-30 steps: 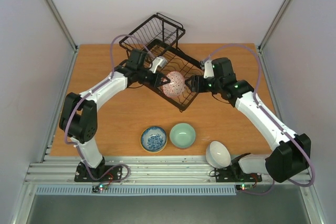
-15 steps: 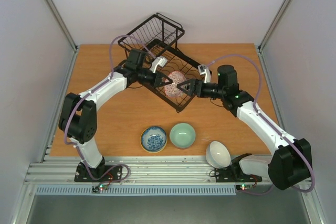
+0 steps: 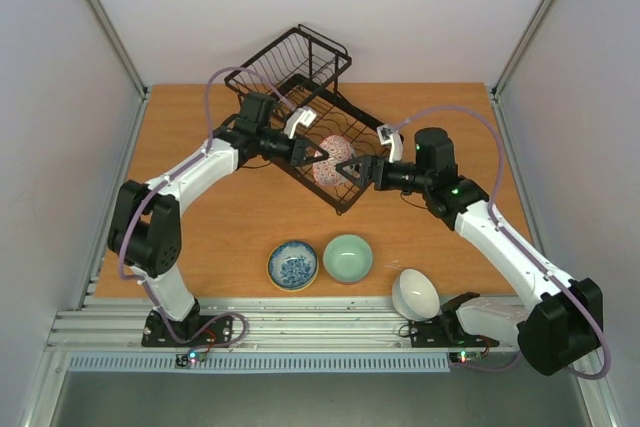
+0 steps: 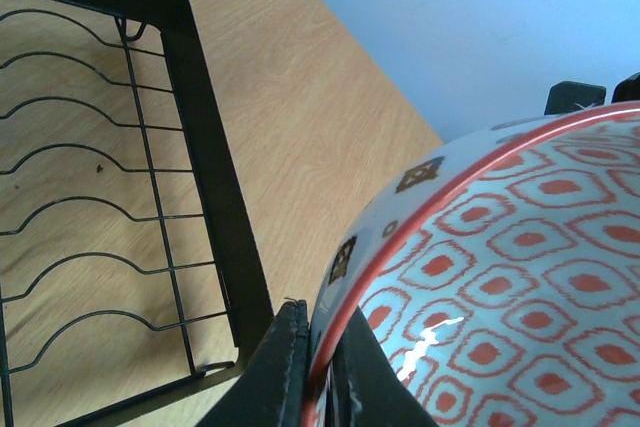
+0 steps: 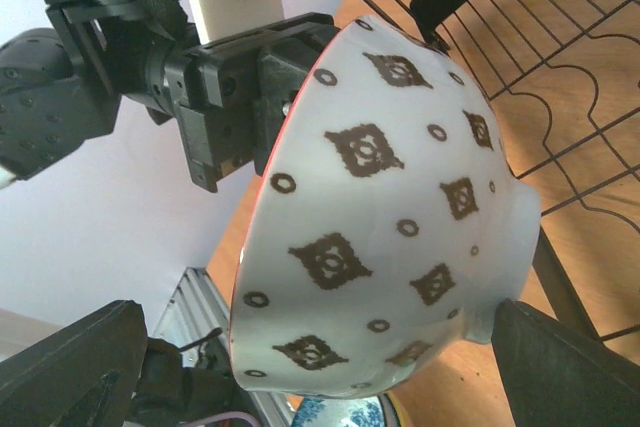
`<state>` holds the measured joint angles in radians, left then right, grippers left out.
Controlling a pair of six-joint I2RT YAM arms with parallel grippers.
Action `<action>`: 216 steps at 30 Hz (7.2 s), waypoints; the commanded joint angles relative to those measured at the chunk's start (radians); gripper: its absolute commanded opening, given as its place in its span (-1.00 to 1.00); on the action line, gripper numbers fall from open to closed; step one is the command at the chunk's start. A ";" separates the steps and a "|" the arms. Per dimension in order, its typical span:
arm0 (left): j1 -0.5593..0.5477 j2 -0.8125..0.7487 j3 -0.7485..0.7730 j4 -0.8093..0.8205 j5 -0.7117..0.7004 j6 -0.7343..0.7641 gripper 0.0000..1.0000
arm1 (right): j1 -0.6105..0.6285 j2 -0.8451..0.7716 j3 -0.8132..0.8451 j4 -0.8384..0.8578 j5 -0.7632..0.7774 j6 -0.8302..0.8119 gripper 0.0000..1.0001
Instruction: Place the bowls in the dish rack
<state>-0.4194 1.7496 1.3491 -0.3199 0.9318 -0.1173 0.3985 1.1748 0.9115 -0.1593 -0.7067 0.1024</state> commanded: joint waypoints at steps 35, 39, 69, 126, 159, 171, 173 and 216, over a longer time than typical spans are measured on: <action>-0.021 -0.077 -0.012 0.043 0.059 0.053 -0.99 | 0.054 -0.065 -0.003 -0.152 0.247 -0.060 0.89; -0.023 -0.069 -0.017 0.059 0.108 0.036 -0.99 | 0.054 -0.038 0.001 -0.113 0.237 -0.058 0.89; -0.149 -0.124 0.064 -0.086 -0.515 0.162 0.22 | 0.029 0.287 0.530 -0.542 0.550 -0.442 -0.97; -0.136 -0.133 0.000 0.006 -0.601 0.153 0.29 | 0.001 1.138 1.162 -0.879 1.086 -0.865 -0.97; -0.127 -0.109 0.002 0.012 -0.579 0.133 0.29 | 0.064 0.922 1.023 -0.770 1.191 -0.831 -0.97; -0.124 -0.110 -0.001 0.013 -0.577 0.133 0.29 | 0.076 0.969 1.019 -0.757 1.189 -0.845 -0.97; -0.120 -0.110 -0.002 0.014 -0.577 0.133 0.29 | 0.074 0.985 1.022 -0.750 1.190 -0.846 -0.97; -0.108 -0.195 -0.014 0.025 -0.591 0.133 0.29 | 0.019 0.802 0.933 -0.718 1.090 -0.683 0.95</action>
<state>-0.5320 1.5887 1.3441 -0.3382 0.3359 0.0254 0.4198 2.1265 1.8965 -0.8886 0.4774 -0.6582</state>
